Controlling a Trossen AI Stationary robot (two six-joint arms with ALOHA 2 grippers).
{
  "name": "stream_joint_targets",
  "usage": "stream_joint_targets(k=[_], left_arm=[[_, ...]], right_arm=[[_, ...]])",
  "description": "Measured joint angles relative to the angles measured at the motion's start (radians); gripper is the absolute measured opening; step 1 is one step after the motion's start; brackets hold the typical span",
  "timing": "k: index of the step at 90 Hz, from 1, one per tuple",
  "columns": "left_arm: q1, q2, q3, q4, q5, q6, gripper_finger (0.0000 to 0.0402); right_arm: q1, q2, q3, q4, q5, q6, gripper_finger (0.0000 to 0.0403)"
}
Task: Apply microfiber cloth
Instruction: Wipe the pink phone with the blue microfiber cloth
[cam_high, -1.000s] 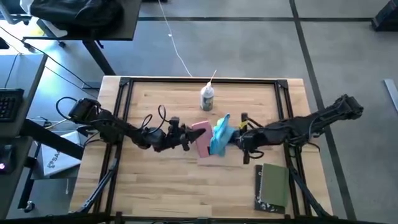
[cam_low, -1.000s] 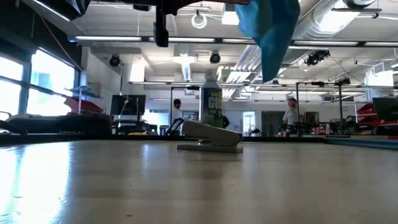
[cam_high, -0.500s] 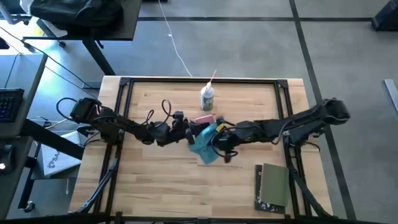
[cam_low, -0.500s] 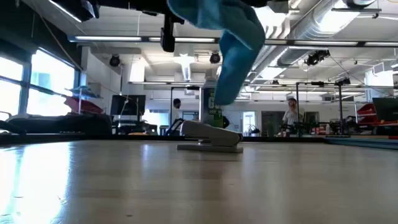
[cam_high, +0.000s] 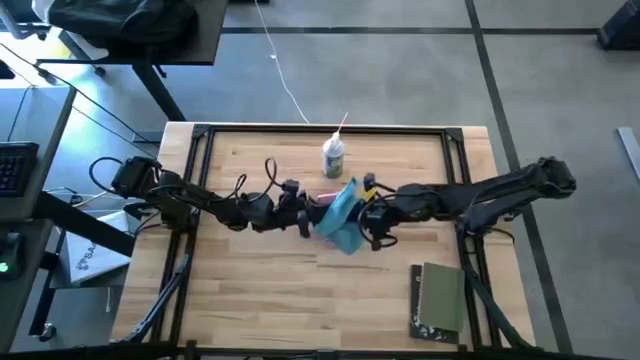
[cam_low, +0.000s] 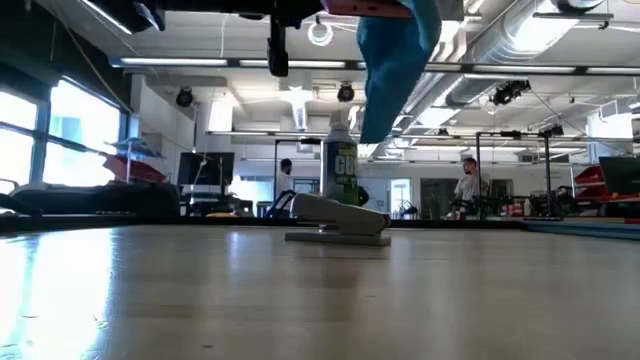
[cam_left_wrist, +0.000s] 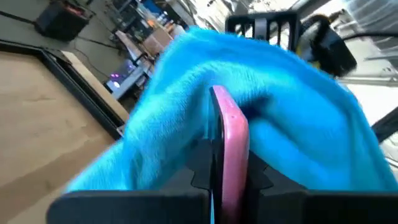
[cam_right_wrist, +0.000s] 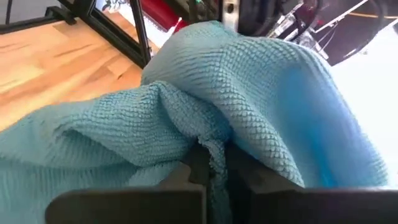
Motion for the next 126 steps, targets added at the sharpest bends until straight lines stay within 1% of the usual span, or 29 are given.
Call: stream_joint_targets(k=[9, 20, 28, 48, 57, 63, 74, 82, 87, 93, 102, 110, 120, 126], left_arm=[[0.002, -0.003, 0.001, 0.000, 0.012, -0.012, 0.0005], [0.002, -0.003, 0.002, 0.002, 0.009, -0.013, 0.0005], [0.002, -0.003, 0.001, 0.001, -0.007, -0.014, 0.0005], [0.010, -0.002, 0.001, 0.001, -0.062, -0.049, 0.0005], [0.023, -0.008, 0.001, 0.009, -0.059, -0.088, 0.0005], [0.040, -0.017, 0.001, 0.014, -0.028, -0.090, 0.0005], [0.071, -0.056, 0.002, 0.023, 0.034, -0.058, 0.0005], [0.092, -0.097, 0.003, 0.025, 0.077, -0.003, 0.0005], [0.101, -0.122, 0.004, 0.024, 0.126, 0.075, 0.0005], [0.106, -0.143, 0.005, 0.026, 0.205, 0.218, 0.0005], [0.084, -0.147, 0.005, 0.041, 0.295, 0.509, 0.0005], [0.042, -0.127, 0.004, 0.031, 0.325, 0.866, 0.0005], [-0.011, -0.085, 0.003, 0.013, 0.320, 1.310, 0.0005], [-0.035, -0.059, 0.003, 0.014, 0.312, 1.532, 0.0005]], right_arm=[[-0.001, -0.026, 0.000, -0.004, -0.029, 0.014, 0.0000], [-0.002, -0.023, -0.001, 0.004, -0.052, 0.045, 0.0000], [-0.002, 0.005, -0.001, 0.014, -0.059, 0.066, 0.0000], [0.009, 0.124, 0.000, 0.094, -0.146, 0.131, 0.0000], [0.034, 0.149, 0.000, 0.125, -0.176, 0.162, 0.0000], [0.056, 0.148, -0.002, 0.118, -0.195, 0.185, 0.0000], [0.110, 0.099, -0.003, 0.033, -0.199, 0.247, 0.0000], [0.133, 0.049, -0.004, -0.113, -0.201, 0.347, 0.0000], [0.137, 0.024, -0.004, -0.225, -0.199, 0.433, 0.0000], [0.134, 0.003, -0.004, -0.348, -0.174, 0.544, 0.0000], [0.132, -0.004, -0.005, -0.485, -0.055, 0.641, 0.0000], [0.129, -0.004, -0.005, -0.490, 0.044, 0.661, 0.0000], [0.110, -0.017, -0.005, -0.455, 0.058, 0.621, 0.0000], [0.096, -0.043, -0.005, -0.455, 0.081, 0.580, 0.0000]])
